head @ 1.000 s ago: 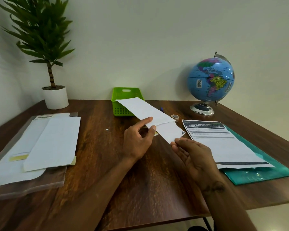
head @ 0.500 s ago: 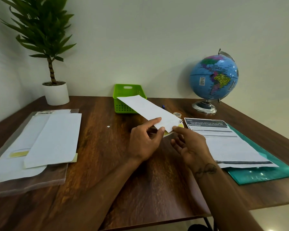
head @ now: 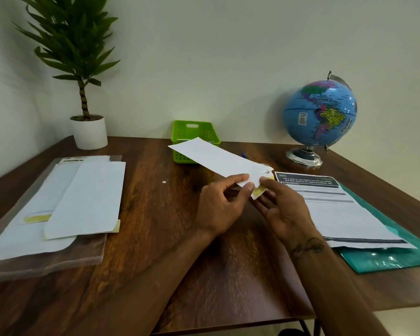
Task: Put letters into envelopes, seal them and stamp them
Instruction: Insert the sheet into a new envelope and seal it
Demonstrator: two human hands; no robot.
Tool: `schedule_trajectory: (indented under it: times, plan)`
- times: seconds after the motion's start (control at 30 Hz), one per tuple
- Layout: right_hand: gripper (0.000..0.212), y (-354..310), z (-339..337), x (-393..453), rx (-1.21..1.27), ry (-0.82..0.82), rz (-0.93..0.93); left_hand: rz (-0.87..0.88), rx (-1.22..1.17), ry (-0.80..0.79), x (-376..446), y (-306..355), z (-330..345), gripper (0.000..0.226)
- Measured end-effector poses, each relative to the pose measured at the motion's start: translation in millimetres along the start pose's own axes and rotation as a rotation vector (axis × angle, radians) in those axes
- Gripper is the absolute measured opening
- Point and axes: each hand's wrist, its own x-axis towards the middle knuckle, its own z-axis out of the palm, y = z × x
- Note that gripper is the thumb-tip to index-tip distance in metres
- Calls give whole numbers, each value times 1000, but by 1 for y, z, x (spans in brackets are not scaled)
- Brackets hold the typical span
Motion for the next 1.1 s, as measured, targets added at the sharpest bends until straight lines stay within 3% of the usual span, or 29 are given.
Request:
schedule_trajectory:
  times: [0.1, 0.17, 0.3, 0.33, 0.4, 0.5, 0.67, 0.8, 1.1]
  plan:
    - [18, 0, 3, 10, 5, -65, 59, -13, -31, 64, 1, 0, -1, 40]
    - [21, -2, 3, 20, 28, -80, 78, -106, -138, 217, 5, 1, -3, 45]
    - [24, -4, 0, 40, 203, -230, 117, -513, -651, 467, 31, -10, -31, 93]
    - [21, -1, 0, 44, 204, -280, 147, -570, -811, 464, 35, -16, -41, 98]
    - [25, 8, 3, 49, 150, -364, 226, -594, -1101, 341, 39, -26, -54, 84]
    - [35, 22, 10, 54, 29, -451, 349, -533, -1318, 225, 40, -33, -65, 88]
    - [52, 30, 8, 58, -85, -486, 415, -429, -1363, 322, 47, -54, -82, 97]
    - [49, 32, 9, 53, -77, -473, 396, -456, -1312, 306, 47, -55, -80, 93]
    - [55, 34, 6, 53, 28, -505, 451, -497, -1152, 265, 46, -46, -70, 59]
